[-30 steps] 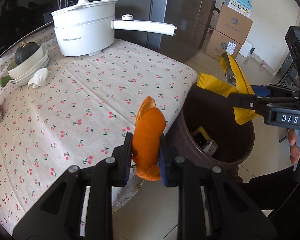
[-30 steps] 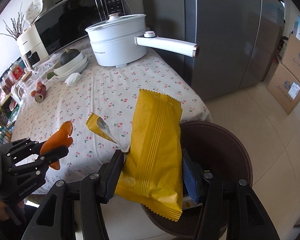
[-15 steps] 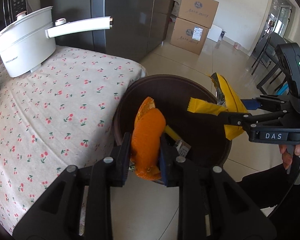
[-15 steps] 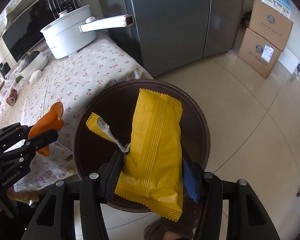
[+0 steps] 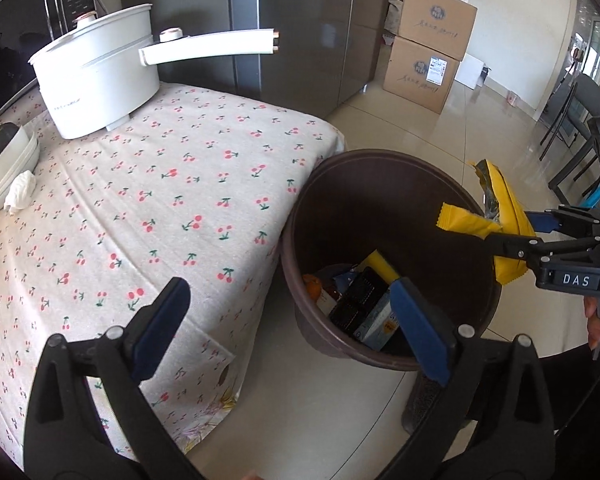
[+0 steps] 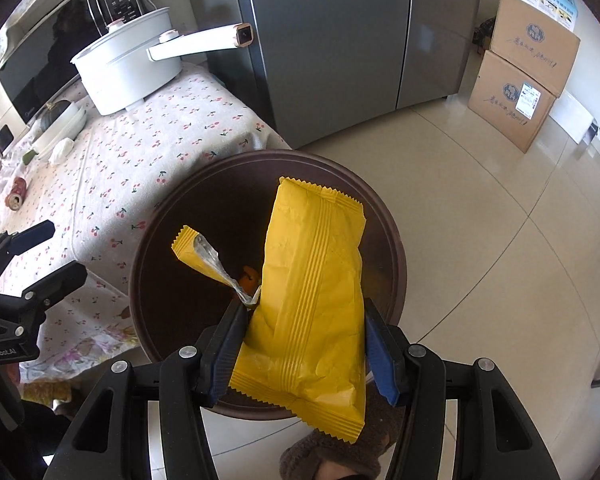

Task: Collect trash
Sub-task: 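Open the left gripper to drop the peel while the right gripper drops the yellow bag, then grasp the red cartoon can with the left gripper while the right gripper grasps the white tissue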

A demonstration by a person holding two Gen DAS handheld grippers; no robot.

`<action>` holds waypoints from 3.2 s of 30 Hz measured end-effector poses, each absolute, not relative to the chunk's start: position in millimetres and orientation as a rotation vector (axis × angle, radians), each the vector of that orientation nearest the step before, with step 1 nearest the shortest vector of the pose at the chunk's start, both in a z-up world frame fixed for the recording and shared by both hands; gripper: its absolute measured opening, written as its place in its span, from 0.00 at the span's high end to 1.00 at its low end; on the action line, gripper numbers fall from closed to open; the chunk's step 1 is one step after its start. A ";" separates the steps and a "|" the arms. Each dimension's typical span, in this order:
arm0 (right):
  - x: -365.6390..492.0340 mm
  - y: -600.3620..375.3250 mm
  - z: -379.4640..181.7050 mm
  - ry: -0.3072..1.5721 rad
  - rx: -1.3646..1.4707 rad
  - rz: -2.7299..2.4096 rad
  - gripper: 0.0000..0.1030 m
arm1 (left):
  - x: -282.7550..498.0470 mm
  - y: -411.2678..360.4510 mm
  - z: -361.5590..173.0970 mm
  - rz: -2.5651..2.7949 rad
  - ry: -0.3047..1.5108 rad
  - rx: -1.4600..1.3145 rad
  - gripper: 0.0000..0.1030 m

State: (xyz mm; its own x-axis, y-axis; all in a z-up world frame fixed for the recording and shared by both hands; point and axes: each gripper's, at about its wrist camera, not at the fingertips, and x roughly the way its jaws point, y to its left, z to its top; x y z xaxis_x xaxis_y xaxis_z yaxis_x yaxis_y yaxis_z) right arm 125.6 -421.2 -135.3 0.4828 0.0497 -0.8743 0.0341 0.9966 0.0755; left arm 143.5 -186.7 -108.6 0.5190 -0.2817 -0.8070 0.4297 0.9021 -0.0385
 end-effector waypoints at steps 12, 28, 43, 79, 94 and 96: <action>135.0 -389.4 -128.5 1.063 0.001 -0.019 0.14 | 135.8 -140.5 -97.1 -0.342 0.955 0.143 0.02; 156.3 -289.9 -92.4 0.978 -0.044 0.147 0.14 | 123.6 -21.3 -73.0 -0.186 0.957 -0.045 0.01; 251.7 -125.7 -80.7 1.037 0.077 0.439 0.14 | 142.0 104.7 -76.7 0.091 0.954 -0.325 0.01; 421.5 62.7 -173.9 0.920 -0.166 0.550 0.16 | 320.1 266.3 -147.8 0.347 0.859 -0.401 0.42; 399.5 23.9 -142.2 0.937 -0.054 0.543 0.64 | 289.1 241.2 -119.1 0.313 0.878 -0.287 0.47; 388.5 13.9 -132.4 0.929 -0.041 0.540 0.64 | 279.5 233.3 -114.8 0.302 0.886 -0.276 0.47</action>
